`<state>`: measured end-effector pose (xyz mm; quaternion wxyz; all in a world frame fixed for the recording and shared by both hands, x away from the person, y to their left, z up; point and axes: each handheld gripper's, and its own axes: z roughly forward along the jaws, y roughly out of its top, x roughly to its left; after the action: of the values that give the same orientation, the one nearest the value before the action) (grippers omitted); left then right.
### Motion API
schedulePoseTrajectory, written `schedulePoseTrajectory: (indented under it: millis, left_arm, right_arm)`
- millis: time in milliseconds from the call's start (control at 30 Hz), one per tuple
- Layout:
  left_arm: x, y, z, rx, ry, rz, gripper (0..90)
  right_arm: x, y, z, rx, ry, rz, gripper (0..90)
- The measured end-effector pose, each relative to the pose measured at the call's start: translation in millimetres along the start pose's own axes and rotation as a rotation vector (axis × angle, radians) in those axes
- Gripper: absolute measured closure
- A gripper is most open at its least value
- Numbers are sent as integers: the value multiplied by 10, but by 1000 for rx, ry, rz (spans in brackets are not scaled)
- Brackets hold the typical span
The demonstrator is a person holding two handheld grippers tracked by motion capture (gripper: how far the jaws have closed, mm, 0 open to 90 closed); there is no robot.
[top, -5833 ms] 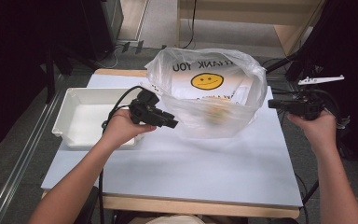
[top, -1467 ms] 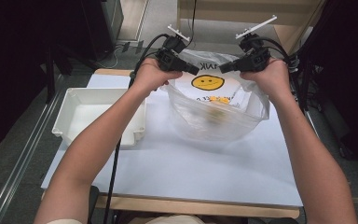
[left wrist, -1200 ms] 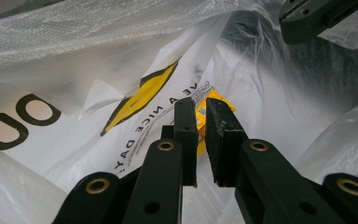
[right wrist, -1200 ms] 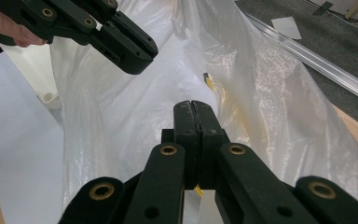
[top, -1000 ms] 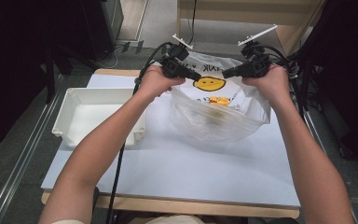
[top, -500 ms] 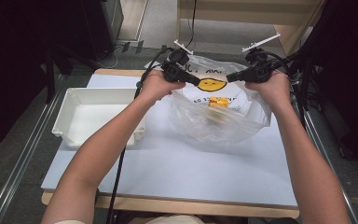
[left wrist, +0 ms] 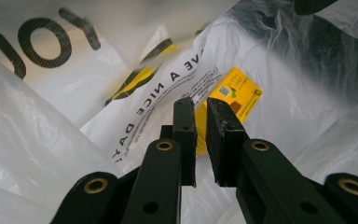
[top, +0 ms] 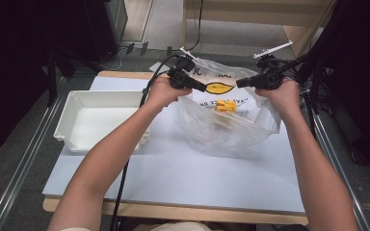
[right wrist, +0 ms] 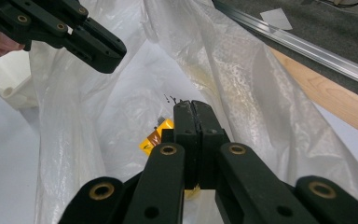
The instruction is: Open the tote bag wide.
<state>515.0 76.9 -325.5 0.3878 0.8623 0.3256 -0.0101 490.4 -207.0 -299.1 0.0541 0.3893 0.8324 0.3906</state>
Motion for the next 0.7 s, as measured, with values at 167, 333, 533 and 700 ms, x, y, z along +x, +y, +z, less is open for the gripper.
schedulePoseTrajectory:
  millis: [167,333,533,700]
  left_arm:
    - [19,-50,53,18,-1,-2,827]
    - [28,-86,70,9,-4,-11,827]
    - [48,-129,107,17,10,-16,826]
    - [67,-169,149,17,26,-13,826]
  right_arm:
    - [-58,-59,24,-14,-2,8,900]
    - [-102,-144,43,-69,2,-22,900]
    - [-122,-256,102,-103,-26,-38,900]
    - [-119,-306,130,-122,-85,-26,886]
